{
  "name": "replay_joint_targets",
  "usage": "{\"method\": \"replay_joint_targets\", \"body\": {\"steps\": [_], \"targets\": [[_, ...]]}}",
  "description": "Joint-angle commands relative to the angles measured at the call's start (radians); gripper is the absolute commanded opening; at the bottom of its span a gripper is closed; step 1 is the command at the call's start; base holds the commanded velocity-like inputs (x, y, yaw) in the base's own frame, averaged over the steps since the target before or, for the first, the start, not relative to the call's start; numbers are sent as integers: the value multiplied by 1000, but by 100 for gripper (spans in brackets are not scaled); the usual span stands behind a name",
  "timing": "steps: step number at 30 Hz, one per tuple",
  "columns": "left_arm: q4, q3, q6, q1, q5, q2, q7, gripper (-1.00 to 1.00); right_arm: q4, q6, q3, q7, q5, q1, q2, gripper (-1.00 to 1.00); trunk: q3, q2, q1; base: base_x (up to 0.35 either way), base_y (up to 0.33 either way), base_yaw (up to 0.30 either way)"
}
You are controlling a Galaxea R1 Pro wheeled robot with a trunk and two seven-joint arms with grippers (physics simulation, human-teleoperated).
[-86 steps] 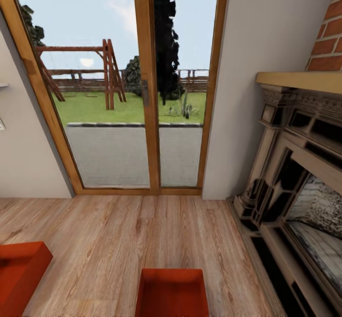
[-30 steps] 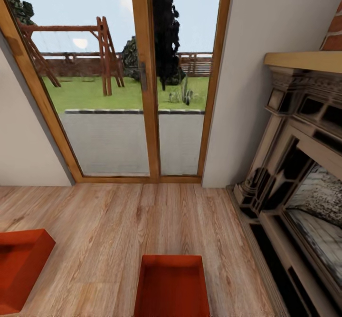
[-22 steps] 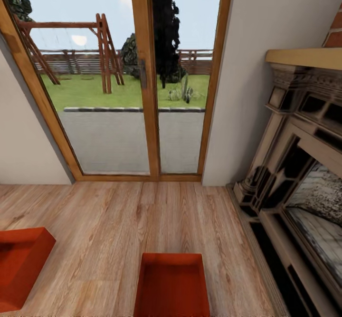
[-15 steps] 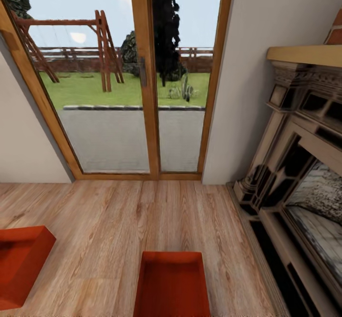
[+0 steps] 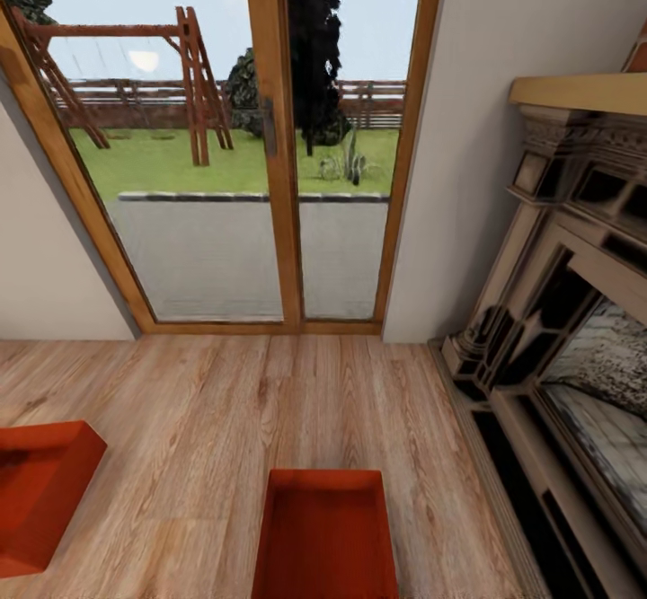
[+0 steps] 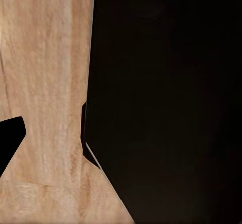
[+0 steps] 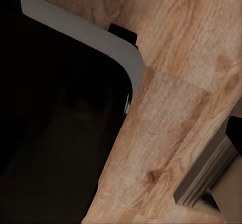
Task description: Move the two storage containers from the living room to the garage. In the garage, place one container on the floor and stack the other container on top of it (either order is fine).
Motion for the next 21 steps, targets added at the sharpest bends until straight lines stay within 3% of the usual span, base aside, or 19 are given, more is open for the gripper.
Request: {"method": "replay_joint_targets", "body": {"steps": [1,21], "targets": [[0,-1,-2,0,7,0,1,100,3,-6,-3,2,3,-1,0,100,-2,0,0,0,0,0],[0,-1,-2,0,7,0,1,100,3,-6,-3,2,3,-1,-2,100,-31,0,0,0,0,0]]}}
